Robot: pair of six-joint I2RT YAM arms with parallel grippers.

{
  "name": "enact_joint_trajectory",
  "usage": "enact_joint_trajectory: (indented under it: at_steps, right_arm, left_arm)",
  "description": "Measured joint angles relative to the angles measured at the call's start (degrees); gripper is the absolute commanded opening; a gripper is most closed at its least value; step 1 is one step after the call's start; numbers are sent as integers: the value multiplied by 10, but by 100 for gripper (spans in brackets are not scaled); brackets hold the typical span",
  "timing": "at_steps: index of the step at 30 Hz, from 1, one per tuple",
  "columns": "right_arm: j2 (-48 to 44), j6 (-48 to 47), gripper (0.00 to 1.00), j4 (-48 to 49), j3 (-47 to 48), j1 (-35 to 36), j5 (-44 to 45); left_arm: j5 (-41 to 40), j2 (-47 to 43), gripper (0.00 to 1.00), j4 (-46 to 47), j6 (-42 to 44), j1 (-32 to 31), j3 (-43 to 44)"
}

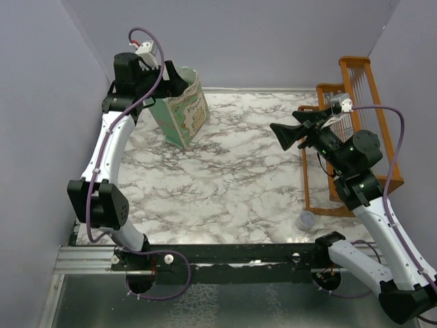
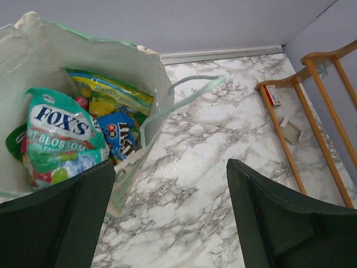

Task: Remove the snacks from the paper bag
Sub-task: Move the paper bag to the center of the board.

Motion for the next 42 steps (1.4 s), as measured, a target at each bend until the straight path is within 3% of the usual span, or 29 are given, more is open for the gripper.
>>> enact_joint_trajectory:
  at_steps: [3, 6, 17, 25, 35, 42]
  right_arm:
    - [3, 2, 99, 0, 0, 0, -6]
    - [4, 5, 99, 0, 0, 0, -10]
    - [9, 19, 99, 2, -4, 0, -28]
    - [21, 28, 99, 4, -9, 0, -40]
    - [33, 30, 99, 5, -11, 0, -46]
    - [47, 35, 99, 4, -11, 0, -58]
  left_arm:
    - [22, 53, 77, 4, -8, 0, 37]
    - [35, 110, 63, 9, -12, 0, 71]
    - [53, 165, 0, 21, -33, 0, 90]
    - [1, 131, 0, 19, -12, 0, 63]
    - [-94, -42, 0, -14, 20, 17, -80]
    - [-48, -121, 0, -15, -7, 13, -157]
